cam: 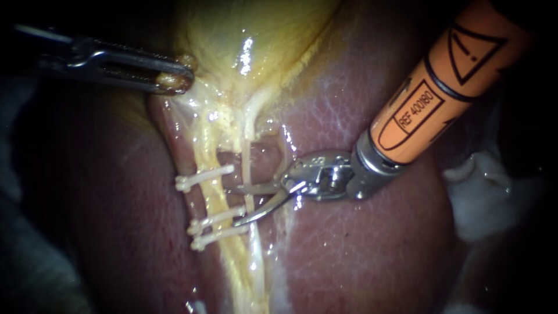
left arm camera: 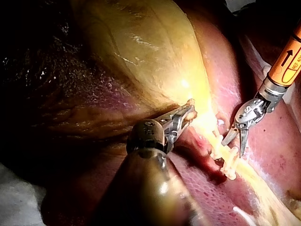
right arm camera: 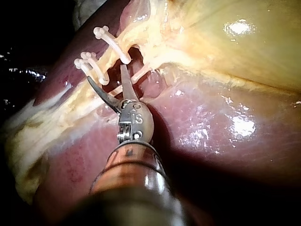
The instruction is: Go to the cutting position left tube
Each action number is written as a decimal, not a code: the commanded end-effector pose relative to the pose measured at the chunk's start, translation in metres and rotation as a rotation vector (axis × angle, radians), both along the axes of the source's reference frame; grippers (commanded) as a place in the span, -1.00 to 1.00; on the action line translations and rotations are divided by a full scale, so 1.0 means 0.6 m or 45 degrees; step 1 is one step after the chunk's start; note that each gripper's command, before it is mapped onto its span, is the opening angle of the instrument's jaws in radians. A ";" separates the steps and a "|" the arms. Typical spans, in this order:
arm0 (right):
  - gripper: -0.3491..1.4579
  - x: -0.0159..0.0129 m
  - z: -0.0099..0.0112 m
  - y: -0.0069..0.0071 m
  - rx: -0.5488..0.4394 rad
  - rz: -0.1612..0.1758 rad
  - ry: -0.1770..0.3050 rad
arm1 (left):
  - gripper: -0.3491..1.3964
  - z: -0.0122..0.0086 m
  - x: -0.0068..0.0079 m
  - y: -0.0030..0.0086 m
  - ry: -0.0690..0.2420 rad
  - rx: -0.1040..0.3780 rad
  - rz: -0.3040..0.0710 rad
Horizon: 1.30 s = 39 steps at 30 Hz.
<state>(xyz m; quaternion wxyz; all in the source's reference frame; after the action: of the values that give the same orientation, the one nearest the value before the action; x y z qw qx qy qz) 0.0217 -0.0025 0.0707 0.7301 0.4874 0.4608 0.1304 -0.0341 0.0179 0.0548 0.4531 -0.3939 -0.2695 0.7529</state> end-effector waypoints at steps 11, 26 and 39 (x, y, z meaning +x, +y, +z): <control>0.90 0.0069 -0.0029 -0.0022 0.086 0.023 0.107 | -1.00 0.0002 -0.0002 0.0000 0.001 0.000 -0.001; 0.90 0.0131 -0.0041 -0.0022 0.130 0.136 0.156 | -1.00 0.0003 -0.0003 0.0001 0.001 0.000 -0.001; 0.88 0.0136 -0.0057 -0.0021 0.172 0.149 0.147 | -1.00 0.0003 -0.0004 0.0001 0.001 0.000 -0.001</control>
<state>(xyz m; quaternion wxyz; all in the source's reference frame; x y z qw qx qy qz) 0.0299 -0.0037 0.0668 0.6571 0.5156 0.5208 0.1765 -0.0343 0.0179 0.0550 0.4534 -0.3937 -0.2690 0.7530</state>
